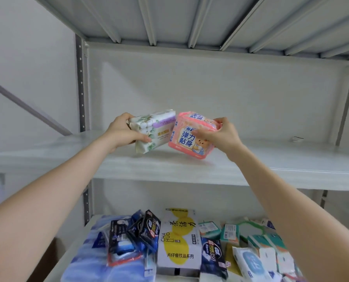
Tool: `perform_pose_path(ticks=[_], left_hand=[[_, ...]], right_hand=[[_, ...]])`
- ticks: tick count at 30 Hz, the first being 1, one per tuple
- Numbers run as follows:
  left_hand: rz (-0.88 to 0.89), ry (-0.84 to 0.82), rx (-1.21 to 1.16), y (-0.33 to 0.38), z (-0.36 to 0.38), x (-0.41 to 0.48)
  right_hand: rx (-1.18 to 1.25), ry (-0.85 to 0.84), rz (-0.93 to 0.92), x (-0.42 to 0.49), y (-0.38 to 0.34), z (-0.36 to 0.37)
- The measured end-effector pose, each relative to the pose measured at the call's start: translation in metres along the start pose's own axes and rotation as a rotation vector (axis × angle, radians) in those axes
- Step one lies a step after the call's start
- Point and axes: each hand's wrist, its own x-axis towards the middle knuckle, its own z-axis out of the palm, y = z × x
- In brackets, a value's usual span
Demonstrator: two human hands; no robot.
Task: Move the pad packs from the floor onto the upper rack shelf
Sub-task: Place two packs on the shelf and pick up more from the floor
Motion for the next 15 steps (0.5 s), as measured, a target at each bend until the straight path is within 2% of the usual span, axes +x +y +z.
perform_pose_path(ticks=[5, 15], left_hand=[[0.024, 0.073, -0.103, 0.024, 0.009, -0.066], [0.04, 0.002, -0.212, 0.038, 0.026, -0.202]], right_hand=[[0.098, 0.025, -0.045, -0.053, -0.014, -0.038], [0.152, 0.083, 0.016, -0.182, -0.01, -0.118]])
